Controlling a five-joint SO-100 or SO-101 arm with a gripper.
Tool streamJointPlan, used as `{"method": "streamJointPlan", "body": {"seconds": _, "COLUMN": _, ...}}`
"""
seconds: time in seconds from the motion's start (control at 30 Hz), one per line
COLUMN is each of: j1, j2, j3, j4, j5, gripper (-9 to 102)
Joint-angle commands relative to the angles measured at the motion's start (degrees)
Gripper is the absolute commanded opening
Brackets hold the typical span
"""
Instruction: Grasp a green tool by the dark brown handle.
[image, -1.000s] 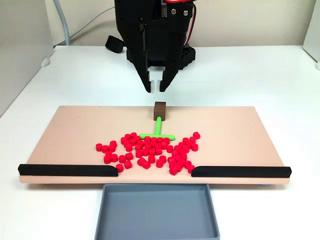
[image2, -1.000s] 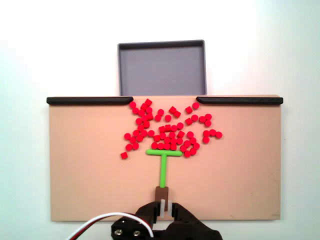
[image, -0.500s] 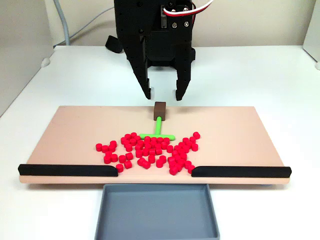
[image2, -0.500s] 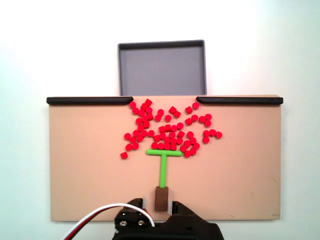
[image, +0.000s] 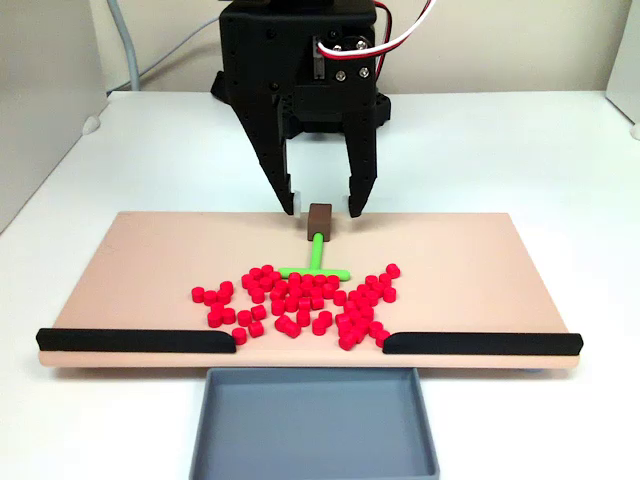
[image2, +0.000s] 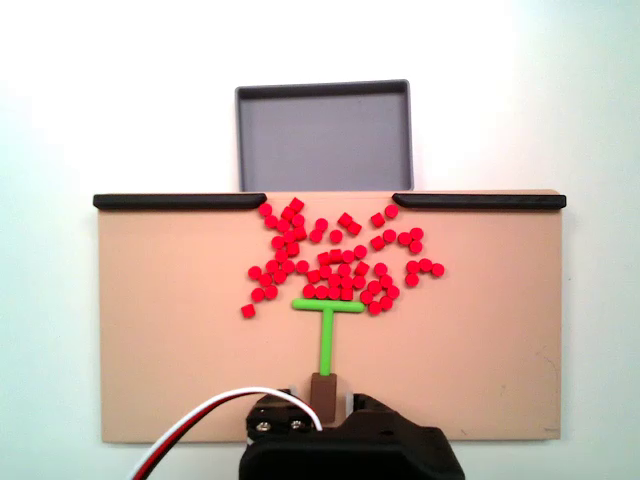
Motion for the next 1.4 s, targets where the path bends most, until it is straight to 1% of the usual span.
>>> {"method": "streamJointPlan", "body": {"seconds": 0.0, "j1": 0.7, "j2": 0.0, "j3": -0.4, "j4": -0.2, "j5": -0.5, "gripper": 16}}
{"method": "streamJointPlan", "body": {"seconds": 1.1, "j1": -1.3, "j2": -1.7, "j3": -0.5, "j4": -0.2, "j5": -0.6, "gripper": 10}}
{"method": "streamJointPlan", "body": {"seconds": 1.2, "j1": -1.6, "j2": -1.7, "j3": -0.4, "j4": -0.2, "j5": -0.6, "gripper": 7}}
{"method": "streamJointPlan", "body": {"seconds": 1.3, "j1": -1.9, "j2": -1.7, "j3": -0.4, "j4": -0.2, "j5": -0.7, "gripper": 0}}
{"method": "streamJointPlan", "body": {"seconds": 1.37, "j1": -2.1, "j2": -1.7, "j3": -0.4, "j4": -0.2, "j5": -0.7, "gripper": 0}}
